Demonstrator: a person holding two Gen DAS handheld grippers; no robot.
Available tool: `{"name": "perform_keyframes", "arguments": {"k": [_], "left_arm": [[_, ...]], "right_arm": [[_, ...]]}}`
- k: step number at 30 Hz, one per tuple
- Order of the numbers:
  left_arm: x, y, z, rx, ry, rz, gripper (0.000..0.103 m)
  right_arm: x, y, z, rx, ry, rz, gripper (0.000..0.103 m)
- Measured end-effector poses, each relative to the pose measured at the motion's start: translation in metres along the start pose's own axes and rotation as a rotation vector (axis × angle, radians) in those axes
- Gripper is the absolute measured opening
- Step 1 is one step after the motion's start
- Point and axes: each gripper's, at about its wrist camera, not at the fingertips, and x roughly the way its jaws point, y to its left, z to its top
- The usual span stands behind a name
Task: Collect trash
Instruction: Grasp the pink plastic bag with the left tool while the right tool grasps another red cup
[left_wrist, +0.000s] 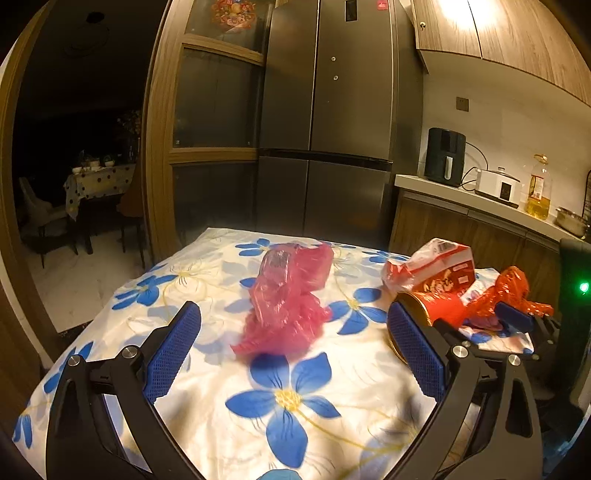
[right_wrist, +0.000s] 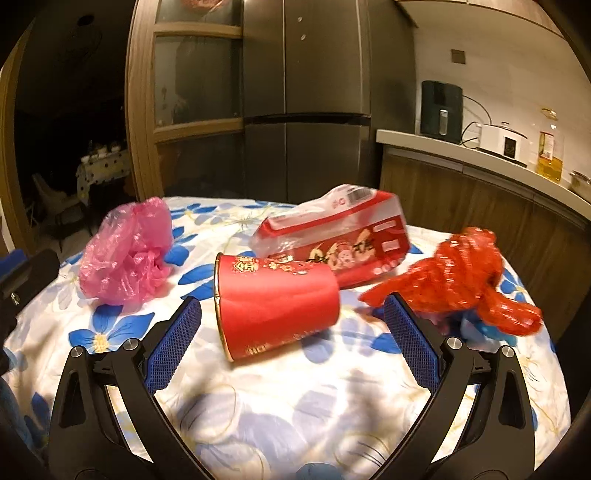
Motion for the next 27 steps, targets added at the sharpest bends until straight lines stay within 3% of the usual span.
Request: {"name": "perform_keyframes", "arguments": {"k": [9, 12, 15, 16, 18, 19, 23, 25, 27], "left_arm": [[0.047, 0.001, 0.010, 0.001, 0.072, 0.032, 0.097], [0.061, 0.005, 0.007, -0.019, 0.130, 0.017, 0.089], [0.069, 0.008, 0.004, -0.036, 0.172, 0.016, 0.068], [0.070, 0.009, 0.003, -0.039, 0.179, 0.015, 0.066], [0.071, 0.009, 0.002, -0.040, 0.189, 0.006, 0.050], [0.071, 0.008, 0.001, -0.037, 0.195, 0.000, 0.042], [0.077, 0.004, -0.003, -0.025, 0.230, -0.022, 0.023], [0.080, 0.004, -0.004, -0.026, 0.244, -0.034, 0.008], [0.081, 0.004, -0.005, -0.027, 0.251, -0.046, 0.004]], "right_arm": [[0.019, -0.004, 0.004, 0.024, 0.028, -0.026, 0.098], [0.018, -0.007, 0.005, 0.028, 0.024, -0.029, 0.098], [0.015, -0.009, 0.004, 0.032, 0.018, -0.036, 0.094], [0.014, -0.008, 0.003, 0.026, 0.016, -0.041, 0.091], [0.012, -0.008, 0.001, 0.015, 0.017, -0.044, 0.084], [0.011, -0.008, 0.001, 0.008, 0.020, -0.045, 0.078], [0.010, -0.008, -0.002, -0.006, 0.039, -0.051, 0.053], [0.007, -0.010, -0.004, -0.006, 0.041, -0.054, 0.044], [0.005, -0.011, -0.006, -0.004, 0.041, -0.058, 0.036]]}}
